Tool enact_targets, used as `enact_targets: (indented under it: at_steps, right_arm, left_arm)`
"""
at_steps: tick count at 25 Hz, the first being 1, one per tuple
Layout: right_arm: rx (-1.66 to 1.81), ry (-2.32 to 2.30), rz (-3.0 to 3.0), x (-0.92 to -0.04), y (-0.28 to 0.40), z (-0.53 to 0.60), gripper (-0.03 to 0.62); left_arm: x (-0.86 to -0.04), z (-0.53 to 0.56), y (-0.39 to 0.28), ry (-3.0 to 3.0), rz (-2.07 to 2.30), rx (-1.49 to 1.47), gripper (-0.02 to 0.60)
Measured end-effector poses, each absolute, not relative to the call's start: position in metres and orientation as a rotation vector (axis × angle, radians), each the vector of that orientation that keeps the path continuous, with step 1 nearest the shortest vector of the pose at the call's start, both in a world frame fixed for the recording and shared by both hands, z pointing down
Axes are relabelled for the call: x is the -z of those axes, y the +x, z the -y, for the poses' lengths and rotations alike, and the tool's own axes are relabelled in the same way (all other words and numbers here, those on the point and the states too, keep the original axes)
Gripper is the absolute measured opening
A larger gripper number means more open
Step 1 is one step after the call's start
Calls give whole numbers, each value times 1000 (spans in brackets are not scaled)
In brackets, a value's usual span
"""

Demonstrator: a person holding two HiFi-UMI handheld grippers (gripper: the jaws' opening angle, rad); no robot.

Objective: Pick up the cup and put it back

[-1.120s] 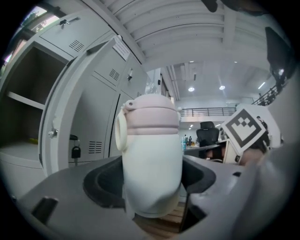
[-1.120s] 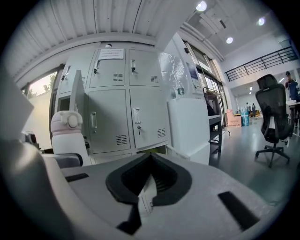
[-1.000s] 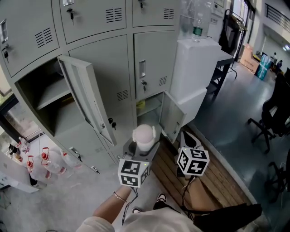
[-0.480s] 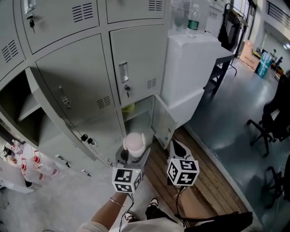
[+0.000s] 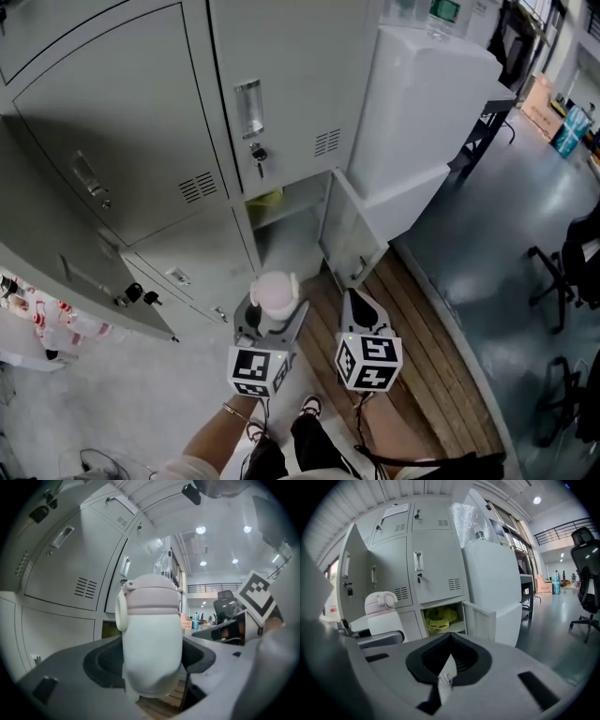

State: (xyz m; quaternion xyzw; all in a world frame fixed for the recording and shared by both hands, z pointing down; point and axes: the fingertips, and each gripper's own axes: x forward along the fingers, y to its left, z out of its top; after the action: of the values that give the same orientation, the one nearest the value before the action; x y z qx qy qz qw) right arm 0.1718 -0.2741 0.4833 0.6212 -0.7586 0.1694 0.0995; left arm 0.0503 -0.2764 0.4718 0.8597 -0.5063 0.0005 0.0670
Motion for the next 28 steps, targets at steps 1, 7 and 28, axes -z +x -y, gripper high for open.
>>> enact_targets:
  at_steps: [1,7,28]
  right_arm:
    - [-511,1836,2242,-492,171,279,-8]
    - [-565,1830,2256,-542,167,303,-8]
    - [-589,1748,2268,-635,181,362,-8]
  left_arm:
    - [-481,281,49,2583,1527,-1,345]
    - [-539,304,48,2547,1517,7,344]
    - [-669,385,74,2448,1585,-21,344]
